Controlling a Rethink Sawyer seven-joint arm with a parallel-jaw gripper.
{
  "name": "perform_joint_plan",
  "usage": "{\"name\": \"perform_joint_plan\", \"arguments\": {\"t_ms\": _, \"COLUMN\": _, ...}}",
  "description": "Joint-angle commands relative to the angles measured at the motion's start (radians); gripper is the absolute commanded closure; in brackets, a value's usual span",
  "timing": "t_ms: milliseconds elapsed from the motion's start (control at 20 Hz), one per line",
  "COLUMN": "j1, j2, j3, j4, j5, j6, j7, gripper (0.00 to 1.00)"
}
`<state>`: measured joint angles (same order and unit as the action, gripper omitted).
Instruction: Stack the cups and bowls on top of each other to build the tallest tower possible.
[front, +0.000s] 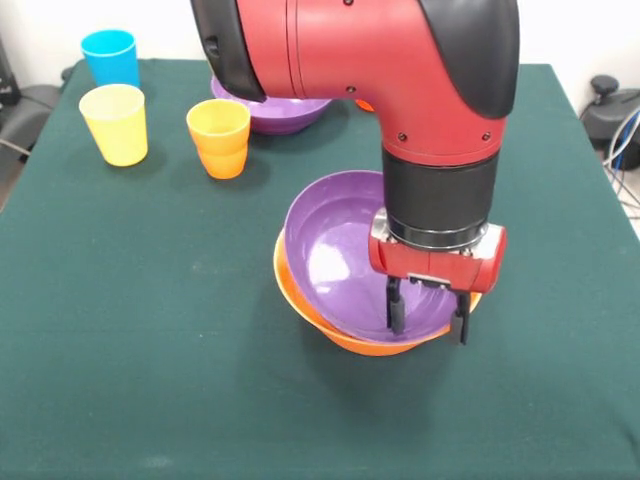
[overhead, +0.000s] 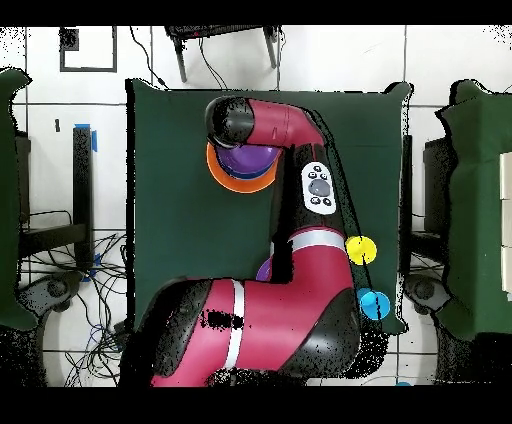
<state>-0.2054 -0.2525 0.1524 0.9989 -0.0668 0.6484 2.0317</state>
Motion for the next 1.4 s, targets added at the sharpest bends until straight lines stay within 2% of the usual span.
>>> {"name": "perform_joint_plan", "arguments": {"t_ms": 50, "j1": 0.018, "j2": -0.061, "j3": 0.077, "j4": 0.105, "j5": -0.023, "j6": 0.144, "j7": -0.101, "gripper": 0.0}}
{"name": "perform_joint_plan", "arguments": {"t_ms": 200, "j1": 0.029, "j2": -0.115, "j3": 0.065, "j4": 0.123, "j5": -0.012, "j6": 0.203, "j7": -0.084, "gripper": 0.0}}
{"name": "perform_joint_plan", "arguments": {"t_ms": 400, "j1": 0.028, "j2": -0.145, "j3": 0.06, "j4": 0.104, "j5": -0.009, "j6": 0.297, "j7": -0.088, "gripper": 0.0}}
{"name": "perform_joint_plan", "arguments": {"t_ms": 750, "j1": 0.029, "j2": -0.203, "j3": 0.048, "j4": 0.108, "j5": -0.021, "j6": 0.401, "j7": -0.091, "gripper": 0.0}}
{"name": "perform_joint_plan", "arguments": {"t_ms": 1100, "j1": 0.016, "j2": -0.206, "j3": 0.061, "j4": 0.06, "j5": -0.024, "j6": 0.465, "j7": -0.098, "gripper": 0.0}}
{"name": "perform_joint_plan", "arguments": {"t_ms": 1200, "j1": 0.004, "j2": -0.218, "j3": 0.06, "j4": 0.064, "j5": -0.034, "j6": 0.476, "j7": -0.122, "gripper": 0.0}}
{"name": "perform_joint_plan", "arguments": {"t_ms": 1400, "j1": -0.052, "j2": -0.195, "j3": 0.065, "j4": -0.022, "j5": -0.06, "j6": 0.558, "j7": -0.213, "gripper": 0.0}}
